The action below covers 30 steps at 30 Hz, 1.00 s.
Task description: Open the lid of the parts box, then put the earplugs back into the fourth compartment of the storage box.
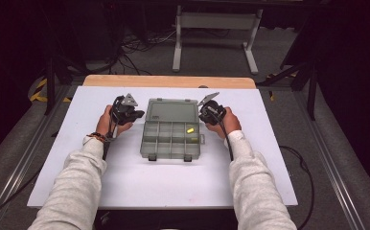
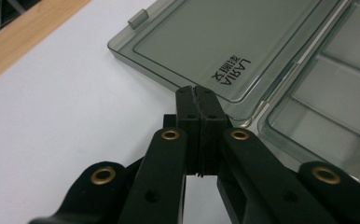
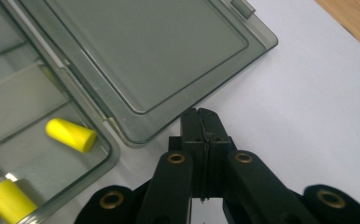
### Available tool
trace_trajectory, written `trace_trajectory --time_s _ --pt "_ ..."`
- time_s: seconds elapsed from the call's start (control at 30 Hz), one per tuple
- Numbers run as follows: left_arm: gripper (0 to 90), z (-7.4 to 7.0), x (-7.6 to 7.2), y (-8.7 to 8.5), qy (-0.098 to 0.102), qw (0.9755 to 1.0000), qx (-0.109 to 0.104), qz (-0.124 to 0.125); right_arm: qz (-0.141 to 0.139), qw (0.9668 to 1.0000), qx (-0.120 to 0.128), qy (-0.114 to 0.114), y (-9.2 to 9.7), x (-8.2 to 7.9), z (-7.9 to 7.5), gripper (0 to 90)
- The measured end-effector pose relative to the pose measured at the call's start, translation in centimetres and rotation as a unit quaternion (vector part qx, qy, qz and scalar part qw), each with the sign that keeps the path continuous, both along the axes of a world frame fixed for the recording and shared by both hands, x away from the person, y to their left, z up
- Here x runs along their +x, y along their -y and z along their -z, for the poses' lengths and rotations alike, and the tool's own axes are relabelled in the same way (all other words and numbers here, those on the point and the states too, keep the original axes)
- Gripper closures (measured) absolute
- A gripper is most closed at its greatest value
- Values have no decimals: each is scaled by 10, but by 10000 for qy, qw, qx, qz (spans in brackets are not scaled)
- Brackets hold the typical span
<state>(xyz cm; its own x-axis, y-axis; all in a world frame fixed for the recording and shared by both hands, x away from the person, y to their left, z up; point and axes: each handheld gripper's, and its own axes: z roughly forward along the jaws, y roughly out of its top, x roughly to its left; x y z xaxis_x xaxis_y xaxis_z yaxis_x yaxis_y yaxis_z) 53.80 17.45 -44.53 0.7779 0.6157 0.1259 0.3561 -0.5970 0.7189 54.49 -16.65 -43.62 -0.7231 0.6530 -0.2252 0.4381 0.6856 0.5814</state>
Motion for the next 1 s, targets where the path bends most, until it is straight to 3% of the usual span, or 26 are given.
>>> trace_trajectory --time_s 0.17,0.3,0.43,0.73,0.87,1.0 --pt "898 10 3 1 -128 9999 78 -6 -4 9998 -155 -154 0 3 6 900" --pt "898 16 6 4 -245 9996 112 5 -17 9997 -227 -122 -3 6 11 900" --pt "898 21 8 4 -368 9993 112 6 -75 9998 -128 -128 -1 8 12 900" --pt "897 21 11 7 -308 9994 187 5 -239 9995 -214 71 -4 11 14 900" --pt "896 22 19 11 -261 9995 142 -78 -253 9994 -56 223 -3 15 18 900" --pt "896 21 23 14 -171 9995 166 -206 -168 9990 282 292 1 19 21 900"
